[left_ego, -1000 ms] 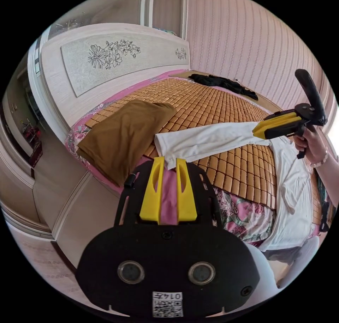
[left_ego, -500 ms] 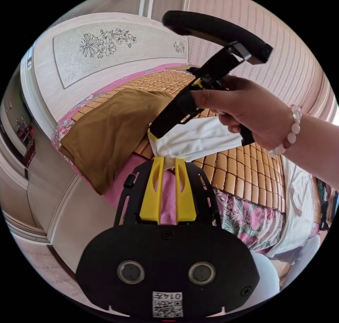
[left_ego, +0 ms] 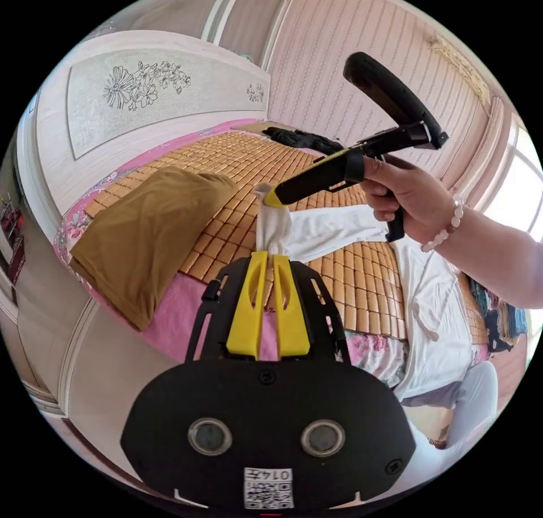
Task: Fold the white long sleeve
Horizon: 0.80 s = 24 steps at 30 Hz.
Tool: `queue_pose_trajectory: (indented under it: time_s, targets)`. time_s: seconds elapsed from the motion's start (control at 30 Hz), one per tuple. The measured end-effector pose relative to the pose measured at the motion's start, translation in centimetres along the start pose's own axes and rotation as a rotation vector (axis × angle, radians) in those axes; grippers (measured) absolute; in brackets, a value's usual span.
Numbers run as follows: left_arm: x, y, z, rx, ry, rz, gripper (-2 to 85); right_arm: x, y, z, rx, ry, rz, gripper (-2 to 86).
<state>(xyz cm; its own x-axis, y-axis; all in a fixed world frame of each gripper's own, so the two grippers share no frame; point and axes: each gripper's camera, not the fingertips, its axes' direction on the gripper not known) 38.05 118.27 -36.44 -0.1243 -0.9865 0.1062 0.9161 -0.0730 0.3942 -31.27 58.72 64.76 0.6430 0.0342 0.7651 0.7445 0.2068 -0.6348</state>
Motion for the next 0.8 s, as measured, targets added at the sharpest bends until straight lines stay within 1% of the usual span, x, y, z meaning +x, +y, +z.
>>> queue_pose_trajectory:
  time_s: [0.07,0.1,0.17,0.2,0.27,0.3,0.37,0.47,0.6,0.67,0.8]
  targets:
    - [2.5,-1.0,-2.0,0.048,0.106,0.074,-0.7,0.6,4.7,-5.7,0.089,0.028,0.053,0.3]
    - [3.2,-1.2,-2.5,0.063,0.142,0.092,-0.7,0.8,6.0,-7.1,0.106,0.047,0.070,0.3]
    - [6.6,-2.1,-4.0,0.117,0.295,0.159,-0.7,1.6,11.6,-13.0,0.168,0.097,0.155,0.2]
    - [7.6,-2.3,-4.3,0.126,0.334,0.178,-0.7,1.7,12.9,-14.6,0.188,0.098,0.178,0.2]
    - [11.4,-3.3,-5.4,0.155,0.459,0.241,-0.7,1.9,17.7,-20.8,0.261,0.102,0.257,0.2]
    - [12.4,-3.5,-5.7,0.161,0.489,0.254,-0.7,1.7,18.7,-22.3,0.274,0.111,0.272,0.2]
    - [15.9,-3.9,-6.9,0.179,0.600,0.277,-0.6,0.3,22.1,-27.6,0.307,0.163,0.309,0.2]
    - [20.2,-3.5,-8.7,0.213,0.702,0.325,-0.6,-2.3,26.4,-32.8,0.352,0.238,0.359,0.2]
    - [24.6,-2.5,-9.5,0.191,0.778,0.429,-0.7,-4.9,31.8,-36.6,0.385,0.291,0.452,0.3]
    - [26.9,-1.7,-9.1,0.133,0.837,0.476,-0.6,-5.9,35.2,-37.8,0.397,0.292,0.523,0.3]
    - [30.3,0.1,-7.9,0.041,0.843,0.576,-0.2,-6.5,39.4,-38.1,0.386,0.253,0.628,0.5]
